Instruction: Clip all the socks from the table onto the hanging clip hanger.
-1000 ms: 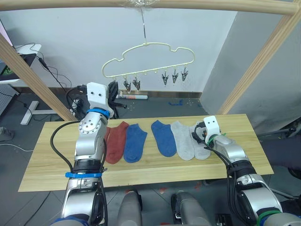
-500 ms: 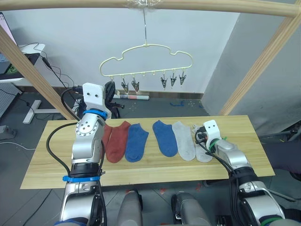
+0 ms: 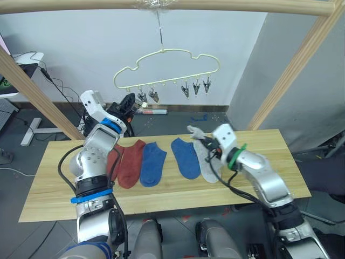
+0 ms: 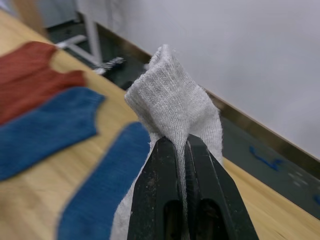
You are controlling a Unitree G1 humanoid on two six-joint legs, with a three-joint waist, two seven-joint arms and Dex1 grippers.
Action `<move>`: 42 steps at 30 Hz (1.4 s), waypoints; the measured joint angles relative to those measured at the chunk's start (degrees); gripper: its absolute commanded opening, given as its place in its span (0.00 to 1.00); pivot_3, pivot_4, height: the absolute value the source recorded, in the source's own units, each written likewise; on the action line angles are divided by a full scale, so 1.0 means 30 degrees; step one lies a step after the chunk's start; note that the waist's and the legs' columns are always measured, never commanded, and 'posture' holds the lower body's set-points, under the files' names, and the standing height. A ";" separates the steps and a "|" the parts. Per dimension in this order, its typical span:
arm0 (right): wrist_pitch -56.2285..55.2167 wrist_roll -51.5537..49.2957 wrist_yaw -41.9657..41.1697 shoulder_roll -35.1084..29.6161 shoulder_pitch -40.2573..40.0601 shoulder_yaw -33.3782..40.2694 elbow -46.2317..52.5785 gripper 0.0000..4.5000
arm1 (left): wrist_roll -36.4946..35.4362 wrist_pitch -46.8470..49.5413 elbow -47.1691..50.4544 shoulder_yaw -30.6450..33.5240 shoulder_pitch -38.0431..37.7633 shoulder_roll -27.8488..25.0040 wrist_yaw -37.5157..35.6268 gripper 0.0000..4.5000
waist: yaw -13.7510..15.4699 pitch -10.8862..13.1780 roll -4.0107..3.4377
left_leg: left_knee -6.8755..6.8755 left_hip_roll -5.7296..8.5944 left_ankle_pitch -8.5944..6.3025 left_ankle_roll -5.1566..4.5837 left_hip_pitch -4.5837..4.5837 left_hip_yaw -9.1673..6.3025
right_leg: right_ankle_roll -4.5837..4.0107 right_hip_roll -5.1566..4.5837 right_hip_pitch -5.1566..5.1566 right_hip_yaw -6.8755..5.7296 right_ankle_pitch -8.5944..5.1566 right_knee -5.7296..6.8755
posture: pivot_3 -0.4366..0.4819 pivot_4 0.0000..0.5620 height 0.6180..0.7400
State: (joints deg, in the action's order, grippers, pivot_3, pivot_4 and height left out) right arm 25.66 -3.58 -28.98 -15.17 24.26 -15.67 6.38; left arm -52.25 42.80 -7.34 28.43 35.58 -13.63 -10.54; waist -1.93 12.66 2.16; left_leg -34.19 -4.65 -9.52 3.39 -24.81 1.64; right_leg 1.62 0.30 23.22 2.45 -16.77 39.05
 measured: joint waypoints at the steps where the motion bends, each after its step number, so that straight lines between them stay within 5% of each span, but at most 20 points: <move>1: -0.0077 0.0113 0.0029 0.0326 0.0585 -0.0251 -0.0179 0.01 | -0.0436 0.0480 0.0019 0.0065 0.0042 -0.0112 0.0070 0.00 | 0.0034 0.0000 0.0000 | -0.0007 0.0005 0.0002 0.0002 -0.0001 -0.0004 | 0.0002 -0.0003 -0.0002 -0.0004 0.0004 0.0000 | 0.51 0.37 1.00; 17: -0.3478 0.2179 0.0504 0.3430 0.5276 -0.1706 -0.6027 0.01 | -0.2616 0.2325 0.0394 0.0216 0.0317 -0.0558 0.1278 0.00 | 0.0157 -0.0002 0.0010 | -0.0028 0.0018 0.0002 0.0008 -0.0025 -0.0006 | -0.0072 -0.0042 -0.0007 -0.0021 0.0058 -0.0008 | 0.52 0.37 1.00; 38: -0.4723 0.2674 0.0755 0.4890 0.6555 -0.1359 -0.8110 0.01 | -0.3232 0.2663 0.0960 0.0188 -0.0065 -0.0542 0.1273 0.00 | 0.0206 0.0000 0.0012 | -0.0025 0.0023 0.0000 0.0009 -0.0027 -0.0006 | -0.0073 -0.0059 -0.0006 -0.0027 0.0058 -0.0007 | 0.53 0.38 1.00; 42: -0.4903 0.2792 0.0947 0.5031 0.6559 -0.1325 -0.8307 0.00 | -0.3221 0.2576 0.0994 0.0167 -0.0248 -0.0648 0.1131 0.28 | 0.0212 0.0000 0.0013 | -0.0025 0.0022 0.0000 0.0010 -0.0027 -0.0007 | -0.0073 -0.0061 -0.0006 -0.0028 0.0058 -0.0007 | 0.54 0.38 1.00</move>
State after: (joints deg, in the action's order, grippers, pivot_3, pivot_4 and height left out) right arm 10.95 4.80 -26.14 -0.08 43.94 -19.64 -18.54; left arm -61.91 50.53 -4.36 28.93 34.83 -15.57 -7.15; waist -1.29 12.66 2.20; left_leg -34.26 -4.58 -9.52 3.42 -24.89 1.62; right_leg 1.40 0.12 23.20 2.37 -16.59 39.03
